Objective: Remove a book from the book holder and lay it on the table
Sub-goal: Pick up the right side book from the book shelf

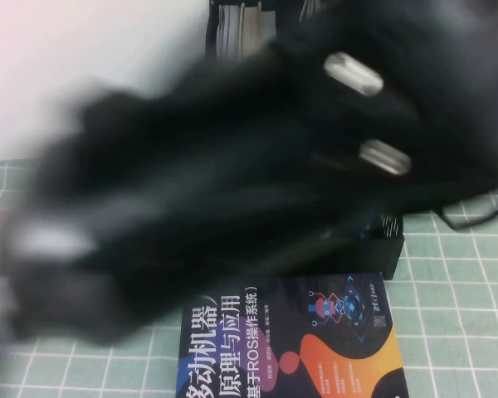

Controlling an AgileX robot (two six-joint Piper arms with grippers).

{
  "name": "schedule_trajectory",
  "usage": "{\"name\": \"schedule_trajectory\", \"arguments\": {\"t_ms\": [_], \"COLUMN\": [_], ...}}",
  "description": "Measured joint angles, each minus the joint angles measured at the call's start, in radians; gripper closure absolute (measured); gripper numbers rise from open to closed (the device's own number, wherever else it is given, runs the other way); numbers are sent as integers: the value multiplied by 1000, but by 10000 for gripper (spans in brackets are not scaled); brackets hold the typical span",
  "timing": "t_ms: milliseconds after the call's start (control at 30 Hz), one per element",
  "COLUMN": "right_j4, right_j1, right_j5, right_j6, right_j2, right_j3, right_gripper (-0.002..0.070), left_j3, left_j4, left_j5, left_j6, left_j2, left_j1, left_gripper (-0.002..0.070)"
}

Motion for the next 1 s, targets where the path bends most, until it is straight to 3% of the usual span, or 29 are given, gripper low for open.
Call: {"name": "schedule_trajectory", "arguments": {"t_ms": [367, 567, 767, 1000], "right_j4": [-102, -450, -803, -899], "right_j1": [0, 0, 0, 0], "right_j5": [127, 334, 345, 330], "right_j6": [-129, -90, 68, 114], "right_j2": [-275, -450, -564, -656], "right_j3": [4, 5, 5, -5], "right_gripper": [661, 661, 661, 662], "left_j3": [-1, -2, -6, 122], "left_j4": [-152, -233, -315, -296], "left_j5": [127, 246, 264, 264], "left_j6": [176, 220, 301, 305], "left_j2": [-354, -508, -637, -771], "left_j1": [0, 0, 0, 0], "left_gripper": [677, 677, 678, 678]}}
